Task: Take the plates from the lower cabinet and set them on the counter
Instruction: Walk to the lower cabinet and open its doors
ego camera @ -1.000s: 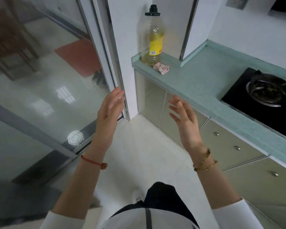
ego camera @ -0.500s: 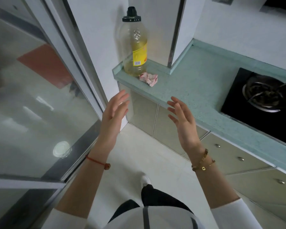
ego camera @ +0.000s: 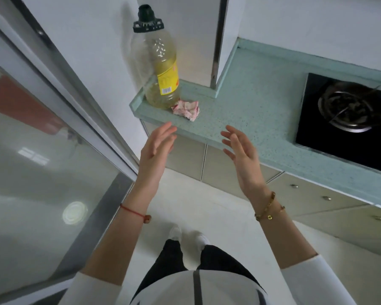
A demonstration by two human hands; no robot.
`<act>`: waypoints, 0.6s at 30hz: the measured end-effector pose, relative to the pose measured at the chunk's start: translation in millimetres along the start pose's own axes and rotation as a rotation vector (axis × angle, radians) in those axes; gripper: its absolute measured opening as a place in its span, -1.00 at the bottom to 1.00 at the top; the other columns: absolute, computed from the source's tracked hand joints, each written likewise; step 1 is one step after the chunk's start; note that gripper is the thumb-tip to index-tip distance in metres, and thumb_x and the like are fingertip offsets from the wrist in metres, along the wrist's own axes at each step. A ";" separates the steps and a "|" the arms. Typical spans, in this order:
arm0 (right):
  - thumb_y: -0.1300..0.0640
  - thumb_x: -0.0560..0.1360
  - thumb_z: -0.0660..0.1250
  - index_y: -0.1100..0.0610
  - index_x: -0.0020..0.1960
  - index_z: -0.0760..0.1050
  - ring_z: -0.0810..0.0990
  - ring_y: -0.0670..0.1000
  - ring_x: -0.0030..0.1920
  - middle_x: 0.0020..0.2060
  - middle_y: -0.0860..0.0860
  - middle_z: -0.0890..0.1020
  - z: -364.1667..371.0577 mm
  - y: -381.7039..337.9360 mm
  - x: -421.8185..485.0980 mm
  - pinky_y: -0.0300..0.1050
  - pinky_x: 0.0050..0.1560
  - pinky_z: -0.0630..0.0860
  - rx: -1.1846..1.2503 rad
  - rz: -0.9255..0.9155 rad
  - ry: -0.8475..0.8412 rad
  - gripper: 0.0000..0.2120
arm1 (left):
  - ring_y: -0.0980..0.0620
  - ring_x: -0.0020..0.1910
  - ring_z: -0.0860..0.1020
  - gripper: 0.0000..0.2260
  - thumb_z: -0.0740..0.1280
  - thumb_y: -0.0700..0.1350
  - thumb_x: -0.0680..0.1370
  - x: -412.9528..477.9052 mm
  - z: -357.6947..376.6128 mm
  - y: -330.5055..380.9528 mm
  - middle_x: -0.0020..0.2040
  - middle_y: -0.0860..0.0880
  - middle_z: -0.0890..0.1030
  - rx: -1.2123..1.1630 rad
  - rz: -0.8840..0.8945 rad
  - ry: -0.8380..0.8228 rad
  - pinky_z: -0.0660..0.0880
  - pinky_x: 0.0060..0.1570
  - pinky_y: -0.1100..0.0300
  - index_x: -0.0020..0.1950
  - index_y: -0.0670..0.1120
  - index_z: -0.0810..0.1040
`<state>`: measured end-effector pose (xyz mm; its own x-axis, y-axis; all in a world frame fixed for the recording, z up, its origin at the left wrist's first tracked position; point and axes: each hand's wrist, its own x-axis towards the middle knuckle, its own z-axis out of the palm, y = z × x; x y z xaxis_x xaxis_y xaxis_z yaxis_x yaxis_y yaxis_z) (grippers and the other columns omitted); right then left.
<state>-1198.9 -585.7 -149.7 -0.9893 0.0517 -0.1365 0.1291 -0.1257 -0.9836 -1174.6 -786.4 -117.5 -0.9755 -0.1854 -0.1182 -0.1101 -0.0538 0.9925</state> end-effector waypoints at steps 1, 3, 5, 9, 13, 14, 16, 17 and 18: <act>0.08 0.65 0.15 0.01 0.30 0.48 0.55 -0.04 0.20 0.19 -0.03 0.60 3.9 3.2 0.3 -0.07 0.28 0.46 0.001 0.002 0.022 -0.73 | 0.07 0.35 0.53 -0.64 0.32 -0.02 0.54 5.4 -3.8 -1.2 0.28 0.06 0.62 0.004 -0.009 -0.022 0.42 0.41 -0.03 0.35 0.04 0.53; 0.06 0.65 0.15 -0.01 0.29 0.48 0.55 -0.05 0.20 0.19 -0.04 0.60 12.9 8.6 0.5 -0.09 0.27 0.46 -0.006 -0.006 0.067 -0.74 | 0.06 0.35 0.53 -0.66 0.32 -0.03 0.54 14.6 -11.9 -3.0 0.29 0.04 0.61 0.008 -0.017 -0.072 0.41 0.41 -0.04 0.32 0.07 0.53; 0.06 0.64 0.15 -0.03 0.28 0.49 0.55 -0.05 0.18 0.18 -0.05 0.60 23.1 15.5 -1.3 -0.09 0.26 0.46 0.004 0.005 0.117 -0.74 | 0.05 0.35 0.52 -0.67 0.31 -0.04 0.54 21.5 -20.9 -5.4 0.30 0.01 0.60 0.012 -0.037 -0.120 0.41 0.41 -0.05 0.31 0.07 0.53; 0.07 0.65 0.16 -0.01 0.28 0.49 0.56 -0.07 0.17 0.15 -0.07 0.61 40.7 31.1 -6.3 -0.06 0.28 0.45 0.029 0.025 0.201 -0.75 | 0.01 0.37 0.51 -0.67 0.29 -0.08 0.57 32.9 -35.3 -17.0 0.32 -0.03 0.59 0.019 -0.059 -0.187 0.41 0.41 -0.05 0.33 0.03 0.52; 0.07 0.65 0.16 0.05 0.32 0.48 0.55 -0.09 0.16 0.12 -0.10 0.62 51.8 44.5 -9.4 -0.07 0.29 0.45 0.031 0.045 0.227 -0.71 | -0.01 0.35 0.52 -0.69 0.26 -0.16 0.64 39.4 -44.3 -34.2 0.32 -0.05 0.59 0.010 -0.089 -0.192 0.43 0.39 -0.05 0.38 -0.01 0.50; 0.08 0.65 0.16 0.06 0.33 0.47 0.55 -0.09 0.16 0.12 -0.09 0.62 52.9 49.1 -7.7 -0.06 0.29 0.45 0.025 0.047 0.225 -0.71 | -0.01 0.34 0.53 -0.69 0.26 -0.17 0.64 41.3 -45.2 -40.2 0.31 -0.04 0.59 0.009 -0.089 -0.192 0.44 0.38 -0.05 0.39 -0.03 0.50; 0.08 0.65 0.15 0.06 0.33 0.47 0.55 -0.08 0.16 0.13 -0.07 0.62 54.2 60.3 -5.2 -0.04 0.31 0.45 0.022 0.061 0.216 -0.71 | -0.01 0.33 0.54 -0.68 0.25 -0.18 0.65 44.0 -46.6 -52.0 0.31 -0.05 0.60 0.008 -0.094 -0.190 0.46 0.37 -0.06 0.40 -0.05 0.49; 0.09 0.65 0.15 0.06 0.32 0.48 0.55 -0.08 0.16 0.13 -0.07 0.62 53.7 67.3 -2.8 -0.02 0.31 0.44 0.016 0.057 0.212 -0.71 | -0.01 0.32 0.55 -0.68 0.25 -0.18 0.65 45.9 -46.0 -59.6 0.30 -0.05 0.60 -0.001 -0.089 -0.179 0.46 0.36 -0.06 0.40 -0.06 0.49; 0.09 0.65 0.15 0.06 0.32 0.48 0.55 -0.08 0.17 0.12 -0.07 0.62 52.7 75.4 -0.2 -0.01 0.32 0.44 0.011 0.051 0.209 -0.72 | -0.01 0.33 0.55 -0.69 0.26 -0.18 0.64 48.0 -45.5 -67.5 0.29 -0.05 0.61 -0.004 -0.081 -0.172 0.47 0.35 -0.07 0.40 -0.06 0.50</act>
<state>-1192.6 -647.4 -217.7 -0.9458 0.2487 -0.2087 0.1771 -0.1437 -0.9737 -1205.3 -836.3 -191.6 -0.9816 -0.0096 -0.1906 -0.1896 -0.0654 0.9797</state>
